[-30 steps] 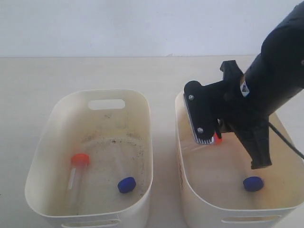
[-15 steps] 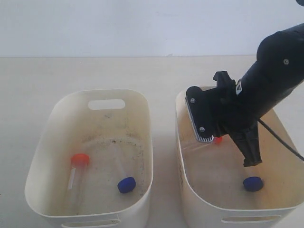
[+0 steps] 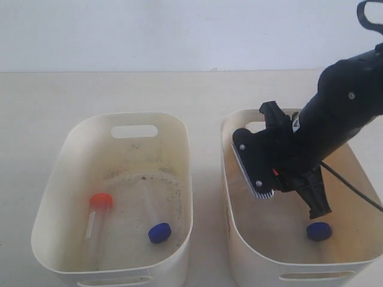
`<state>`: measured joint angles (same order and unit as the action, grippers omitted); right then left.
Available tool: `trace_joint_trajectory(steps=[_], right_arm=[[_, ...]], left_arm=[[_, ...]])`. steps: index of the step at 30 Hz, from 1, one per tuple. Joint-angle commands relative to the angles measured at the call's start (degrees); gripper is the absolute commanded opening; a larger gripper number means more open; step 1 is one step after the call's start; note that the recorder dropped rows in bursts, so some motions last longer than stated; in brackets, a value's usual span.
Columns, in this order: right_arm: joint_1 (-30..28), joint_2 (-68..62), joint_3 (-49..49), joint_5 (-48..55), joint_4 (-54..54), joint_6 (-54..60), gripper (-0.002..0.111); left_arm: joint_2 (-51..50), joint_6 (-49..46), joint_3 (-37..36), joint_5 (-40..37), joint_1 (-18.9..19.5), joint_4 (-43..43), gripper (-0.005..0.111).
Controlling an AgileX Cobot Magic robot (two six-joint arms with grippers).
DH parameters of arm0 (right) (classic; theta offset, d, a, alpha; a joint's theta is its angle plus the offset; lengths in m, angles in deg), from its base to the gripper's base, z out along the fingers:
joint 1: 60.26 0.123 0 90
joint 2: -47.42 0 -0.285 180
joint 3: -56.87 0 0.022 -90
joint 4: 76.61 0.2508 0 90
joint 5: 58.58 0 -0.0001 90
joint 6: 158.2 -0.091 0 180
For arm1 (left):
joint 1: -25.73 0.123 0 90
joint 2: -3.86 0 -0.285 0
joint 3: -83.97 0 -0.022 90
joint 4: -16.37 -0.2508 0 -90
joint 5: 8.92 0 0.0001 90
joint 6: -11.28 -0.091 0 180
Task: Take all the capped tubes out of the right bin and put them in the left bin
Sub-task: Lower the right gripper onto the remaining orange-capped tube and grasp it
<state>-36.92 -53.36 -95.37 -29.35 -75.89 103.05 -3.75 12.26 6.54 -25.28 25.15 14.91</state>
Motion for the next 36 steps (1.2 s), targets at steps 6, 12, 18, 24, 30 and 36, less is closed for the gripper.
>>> trace_joint_trajectory(steps=[6, 12, 18, 24, 30, 36], right_arm=[[-0.4, -0.8, 5.0, -13.8, 0.3, 3.9, 0.042], [-0.4, -4.4, 5.0, -13.8, 0.3, 4.7, 0.042], [-0.4, -6.3, 5.0, -17.3, 0.3, 4.7, 0.042], [-0.4, -8.5, 5.0, -18.8, 0.3, 4.8, 0.042], [-0.4, -10.4, 5.0, -21.0, 0.3, 4.8, 0.042], [-0.4, -11.6, 5.0, -21.2, 0.3, 4.8, 0.040]], left_arm=[[-0.2, 0.5, 0.2, 0.5, 0.0, 0.4, 0.004], [-0.2, 0.5, 0.2, 0.5, 0.0, 0.4, 0.004], [-0.2, 0.5, 0.2, 0.5, 0.0, 0.4, 0.004], [-0.2, 0.5, 0.2, 0.5, 0.0, 0.4, 0.004], [-0.2, 0.5, 0.2, 0.5, 0.0, 0.4, 0.004], [-0.2, 0.5, 0.2, 0.5, 0.0, 0.4, 0.004]])
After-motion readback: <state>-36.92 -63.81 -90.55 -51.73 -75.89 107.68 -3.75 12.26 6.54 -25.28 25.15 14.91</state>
